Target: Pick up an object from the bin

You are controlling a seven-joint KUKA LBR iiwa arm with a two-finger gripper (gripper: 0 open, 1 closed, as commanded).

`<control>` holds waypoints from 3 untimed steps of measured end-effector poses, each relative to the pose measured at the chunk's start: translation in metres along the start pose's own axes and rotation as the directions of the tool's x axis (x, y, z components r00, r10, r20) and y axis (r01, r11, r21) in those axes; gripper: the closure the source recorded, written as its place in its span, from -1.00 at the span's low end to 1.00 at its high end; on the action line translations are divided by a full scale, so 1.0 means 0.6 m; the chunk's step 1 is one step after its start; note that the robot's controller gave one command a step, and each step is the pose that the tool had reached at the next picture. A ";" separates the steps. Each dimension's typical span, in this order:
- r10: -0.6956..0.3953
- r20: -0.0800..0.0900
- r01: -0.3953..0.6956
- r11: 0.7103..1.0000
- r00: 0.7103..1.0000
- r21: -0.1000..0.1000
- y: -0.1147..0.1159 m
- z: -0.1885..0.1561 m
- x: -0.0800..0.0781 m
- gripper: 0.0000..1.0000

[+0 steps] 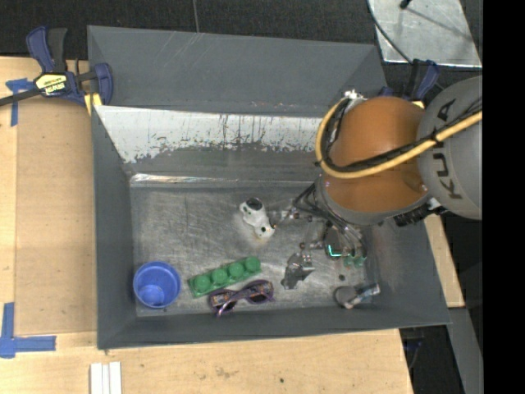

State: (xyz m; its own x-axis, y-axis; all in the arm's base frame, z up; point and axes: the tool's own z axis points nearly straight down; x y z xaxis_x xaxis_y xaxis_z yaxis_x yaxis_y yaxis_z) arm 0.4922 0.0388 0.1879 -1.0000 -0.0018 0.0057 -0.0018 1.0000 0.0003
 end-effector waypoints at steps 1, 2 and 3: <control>0.002 0.008 -0.002 1.000 1.000 0.000 0.000 -0.006 -0.003 -1.00; -0.090 0.012 0.090 0.996 0.996 0.001 0.054 0.079 -0.008 -1.00; -0.133 0.010 0.133 0.991 0.991 0.000 0.133 0.066 -0.019 -1.00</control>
Offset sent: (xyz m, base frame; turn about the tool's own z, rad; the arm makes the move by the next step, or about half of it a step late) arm 0.0042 0.0764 -0.1179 -0.2133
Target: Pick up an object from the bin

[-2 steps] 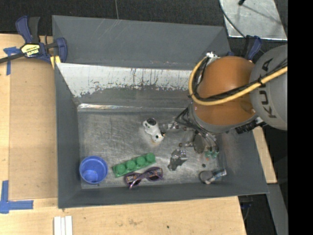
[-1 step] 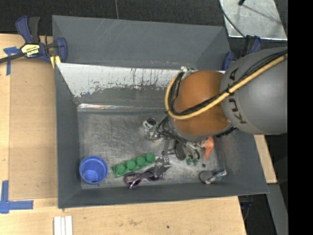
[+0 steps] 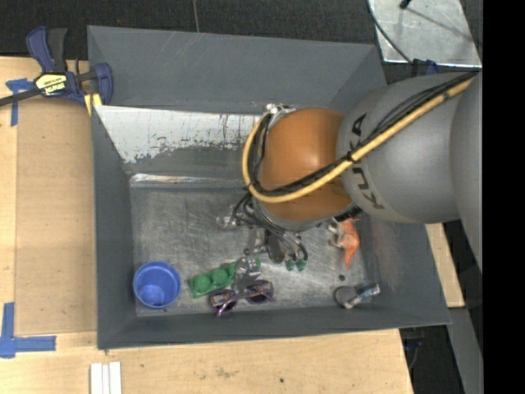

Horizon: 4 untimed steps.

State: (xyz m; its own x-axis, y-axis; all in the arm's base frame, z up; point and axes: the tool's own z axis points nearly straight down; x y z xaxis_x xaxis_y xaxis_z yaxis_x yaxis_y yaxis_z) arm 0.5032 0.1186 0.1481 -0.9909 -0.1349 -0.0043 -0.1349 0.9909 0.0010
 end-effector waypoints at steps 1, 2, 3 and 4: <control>0.051 -0.004 -0.051 0.999 0.999 0.001 -0.024 0.040 -0.009 -1.00; -0.201 0.005 0.201 0.980 0.979 0.001 -0.007 0.108 -0.013 -1.00; -0.219 0.020 0.219 0.976 0.975 0.001 -0.007 0.119 -0.008 1.00; -0.219 0.020 0.219 0.976 0.976 0.001 -0.007 0.119 -0.008 1.00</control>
Offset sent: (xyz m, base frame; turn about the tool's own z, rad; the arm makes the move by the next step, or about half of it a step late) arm 0.0049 -0.0003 -0.0781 -0.2193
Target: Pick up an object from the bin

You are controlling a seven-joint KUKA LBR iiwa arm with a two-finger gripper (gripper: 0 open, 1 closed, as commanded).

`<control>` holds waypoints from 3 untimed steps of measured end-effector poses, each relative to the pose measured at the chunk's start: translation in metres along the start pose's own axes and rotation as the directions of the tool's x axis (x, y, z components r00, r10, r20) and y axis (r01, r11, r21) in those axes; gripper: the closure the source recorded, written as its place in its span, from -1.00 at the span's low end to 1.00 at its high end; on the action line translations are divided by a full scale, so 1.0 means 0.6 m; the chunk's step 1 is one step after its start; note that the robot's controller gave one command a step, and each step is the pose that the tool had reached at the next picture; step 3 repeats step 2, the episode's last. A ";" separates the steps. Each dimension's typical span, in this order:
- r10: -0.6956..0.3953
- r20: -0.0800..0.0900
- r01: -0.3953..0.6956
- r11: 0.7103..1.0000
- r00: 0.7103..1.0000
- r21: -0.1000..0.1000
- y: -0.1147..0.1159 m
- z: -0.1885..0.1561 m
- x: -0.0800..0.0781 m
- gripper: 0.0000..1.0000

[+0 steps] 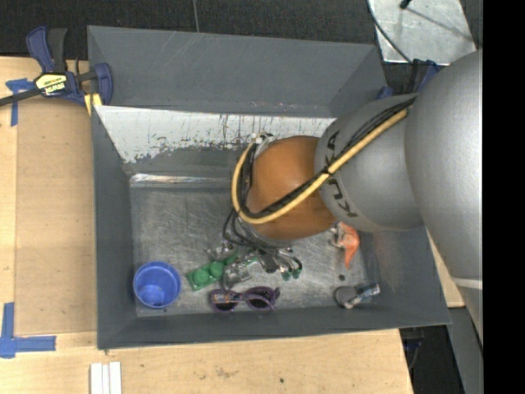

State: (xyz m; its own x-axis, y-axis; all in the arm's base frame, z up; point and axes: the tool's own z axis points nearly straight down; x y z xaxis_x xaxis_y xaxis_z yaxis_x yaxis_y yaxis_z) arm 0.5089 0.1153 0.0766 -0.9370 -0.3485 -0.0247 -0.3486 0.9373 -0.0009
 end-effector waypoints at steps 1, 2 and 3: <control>-0.001 -0.011 0.001 1.000 1.000 -0.001 0.001 -0.006 0.004 1.00; -0.001 -0.030 0.001 1.000 1.000 -0.002 0.001 -0.038 0.010 1.00; -0.001 -0.030 0.001 1.000 1.000 -0.002 0.001 -0.038 0.010 1.00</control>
Offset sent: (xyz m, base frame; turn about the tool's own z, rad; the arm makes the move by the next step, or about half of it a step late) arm 0.0000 -0.0001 0.1010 0.0000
